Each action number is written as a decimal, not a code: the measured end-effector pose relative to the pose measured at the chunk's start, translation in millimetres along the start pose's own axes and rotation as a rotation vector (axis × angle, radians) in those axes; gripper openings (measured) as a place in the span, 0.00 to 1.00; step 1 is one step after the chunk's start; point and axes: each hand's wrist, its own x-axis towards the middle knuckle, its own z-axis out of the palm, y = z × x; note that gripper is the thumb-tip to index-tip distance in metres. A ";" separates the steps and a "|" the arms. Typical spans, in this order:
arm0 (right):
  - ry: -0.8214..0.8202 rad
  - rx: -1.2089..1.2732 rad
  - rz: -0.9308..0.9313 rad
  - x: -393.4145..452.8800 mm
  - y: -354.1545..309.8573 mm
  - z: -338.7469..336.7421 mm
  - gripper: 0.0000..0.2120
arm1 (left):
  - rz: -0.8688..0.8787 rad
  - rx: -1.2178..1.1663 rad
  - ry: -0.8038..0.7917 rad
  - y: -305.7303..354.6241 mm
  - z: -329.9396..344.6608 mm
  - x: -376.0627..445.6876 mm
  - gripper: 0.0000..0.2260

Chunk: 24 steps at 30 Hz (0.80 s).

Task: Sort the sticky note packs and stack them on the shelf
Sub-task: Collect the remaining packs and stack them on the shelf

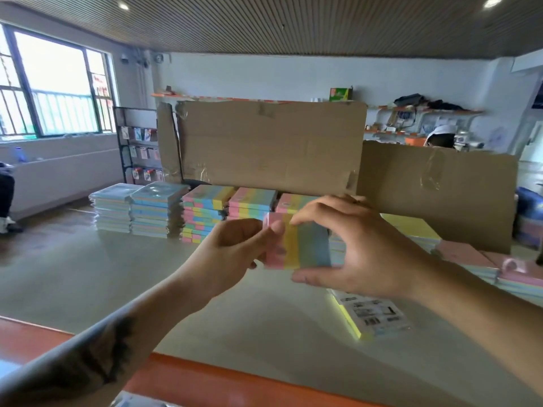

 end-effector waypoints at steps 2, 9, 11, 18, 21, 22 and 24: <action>-0.015 0.058 0.070 15.2 9.9 -6.4 0.29 | 0.008 0.281 -0.031 -3.5 -9.2 -6.8 0.35; -0.117 0.027 0.296 80.4 77.1 13.0 0.31 | -0.138 1.137 -0.331 -26.4 -18.9 -38.1 0.37; -0.158 0.067 0.338 88.2 88.8 22.2 0.30 | -0.191 1.119 -0.357 -29.1 -18.3 -38.9 0.36; -0.209 0.160 0.342 86.5 95.0 32.2 0.18 | -0.184 1.121 -0.354 -33.7 -19.4 -38.2 0.37; -0.228 0.145 0.356 86.5 94.2 32.0 0.17 | -0.182 1.115 -0.350 -35.6 -19.7 -37.8 0.37; -0.238 0.142 0.369 86.1 92.9 31.7 0.18 | -0.180 1.114 -0.346 -36.0 -19.9 -37.7 0.37; -0.248 0.125 0.375 84.2 90.1 30.1 0.21 | -0.184 1.105 -0.336 -36.5 -19.6 -37.8 0.37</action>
